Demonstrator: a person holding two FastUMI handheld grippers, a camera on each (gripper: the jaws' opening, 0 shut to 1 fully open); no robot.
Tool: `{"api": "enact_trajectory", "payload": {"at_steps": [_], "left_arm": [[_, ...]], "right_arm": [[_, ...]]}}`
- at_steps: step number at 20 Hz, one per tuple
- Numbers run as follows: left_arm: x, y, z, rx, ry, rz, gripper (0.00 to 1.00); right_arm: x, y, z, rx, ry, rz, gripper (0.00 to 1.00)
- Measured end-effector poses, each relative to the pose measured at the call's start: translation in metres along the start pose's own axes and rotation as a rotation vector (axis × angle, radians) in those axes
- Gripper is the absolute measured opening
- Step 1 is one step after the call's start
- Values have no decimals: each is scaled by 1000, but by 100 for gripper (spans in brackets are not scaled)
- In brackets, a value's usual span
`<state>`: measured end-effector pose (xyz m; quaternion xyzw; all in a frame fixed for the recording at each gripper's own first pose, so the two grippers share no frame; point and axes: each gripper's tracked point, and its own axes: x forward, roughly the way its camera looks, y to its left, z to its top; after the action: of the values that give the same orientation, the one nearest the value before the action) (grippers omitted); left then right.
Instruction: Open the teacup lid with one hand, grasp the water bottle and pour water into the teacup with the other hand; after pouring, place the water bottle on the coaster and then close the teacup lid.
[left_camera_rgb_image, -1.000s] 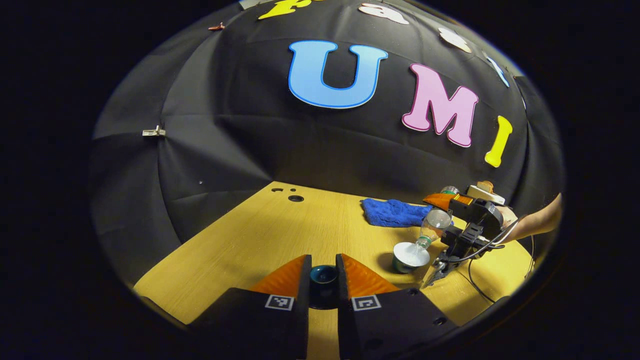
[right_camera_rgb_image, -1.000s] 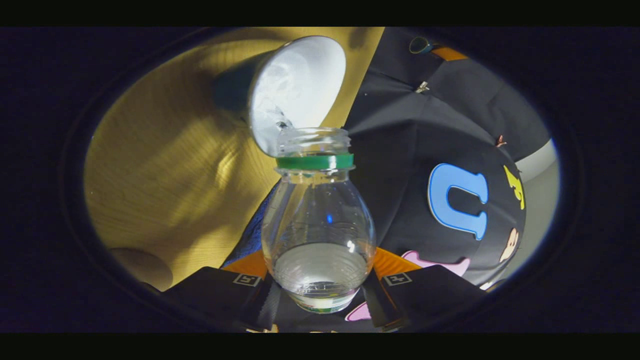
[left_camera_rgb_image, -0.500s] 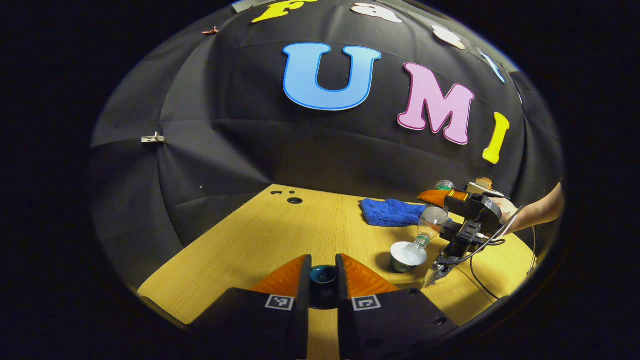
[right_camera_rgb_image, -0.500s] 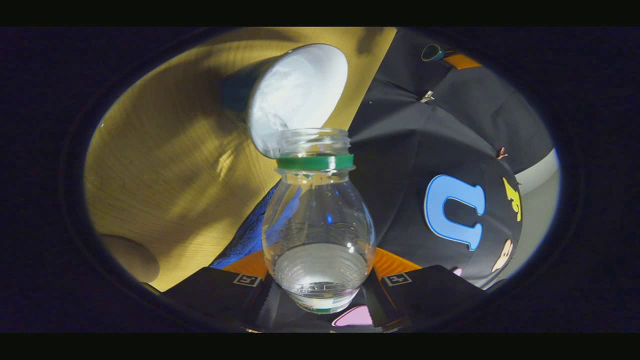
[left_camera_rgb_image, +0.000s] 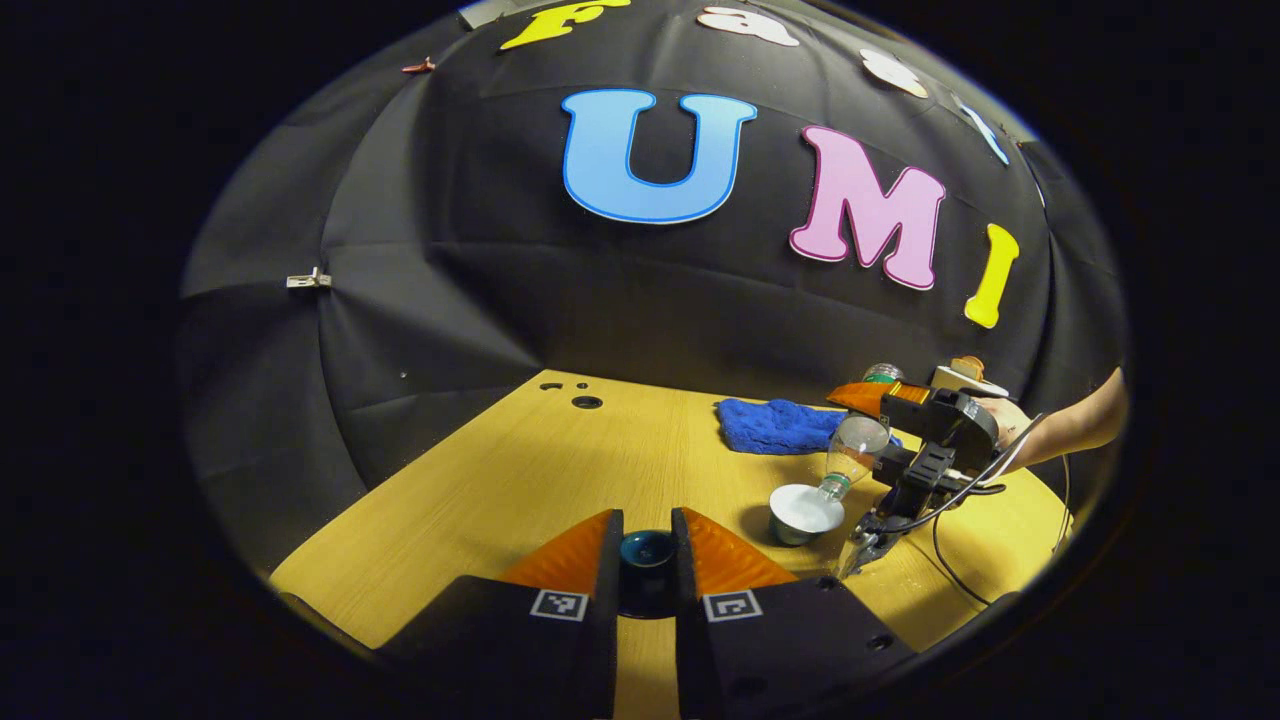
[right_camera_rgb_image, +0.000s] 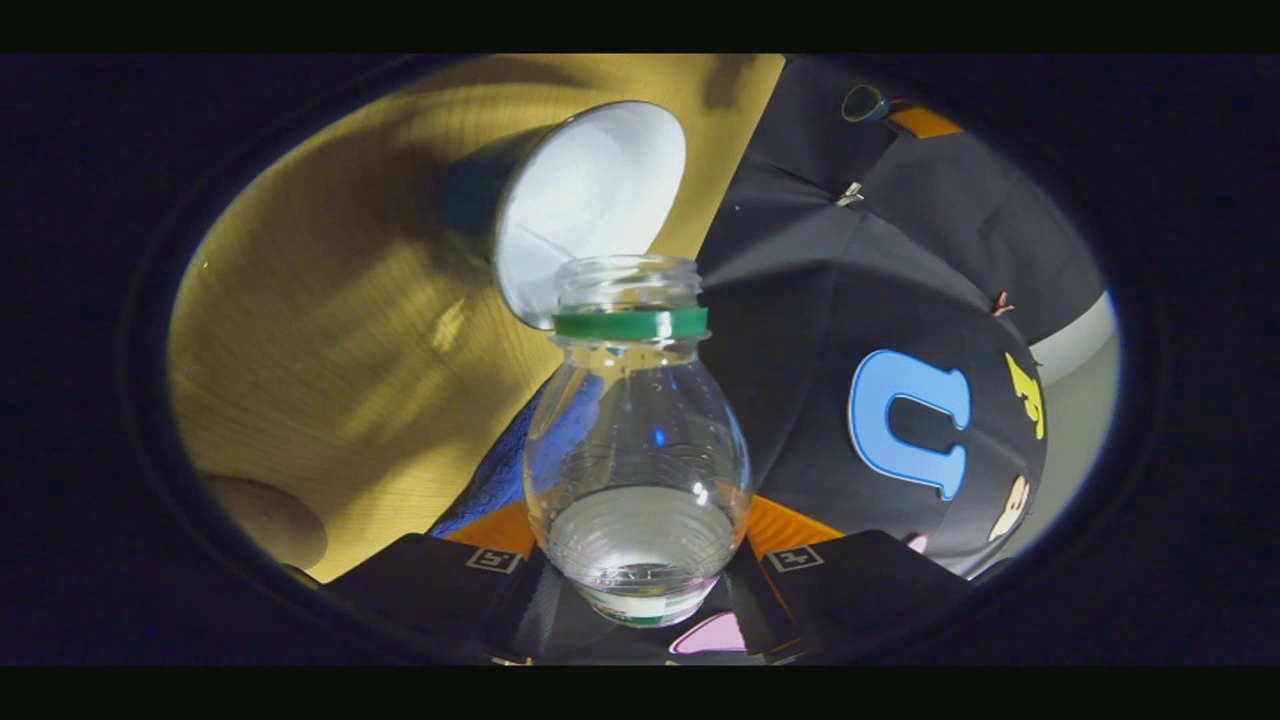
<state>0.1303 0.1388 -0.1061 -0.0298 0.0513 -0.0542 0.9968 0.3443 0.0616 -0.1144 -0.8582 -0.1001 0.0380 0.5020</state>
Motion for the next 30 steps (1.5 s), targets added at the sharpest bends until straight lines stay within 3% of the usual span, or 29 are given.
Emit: {"api": "enact_trajectory", "payload": {"at_steps": [2,5,8,15,16,24,30], "left_arm": [[-1,-4,2,-5,-6,4,28],[-4,-7,5,4,-16,17,28],[-9,-11,8,8,-26,32,24],[-18,-25,9,13,-35,59,28],[-19,-28,10,14,-37,60,24],[-21,-61,37,41,-67,33,28],[-21,-90,65,66,-83,-16,28]], "right_arm": [[-3,-6,-2,20,3,-7,76],[-11,-21,-2,69,13,-20,73],[-20,-35,-10,161,40,-23,73],[-64,-56,-42,424,152,12,73],[-72,-59,-48,482,171,19,76],[-125,-48,-89,1074,363,165,74],[-147,-52,-111,1472,441,159,74]]}}
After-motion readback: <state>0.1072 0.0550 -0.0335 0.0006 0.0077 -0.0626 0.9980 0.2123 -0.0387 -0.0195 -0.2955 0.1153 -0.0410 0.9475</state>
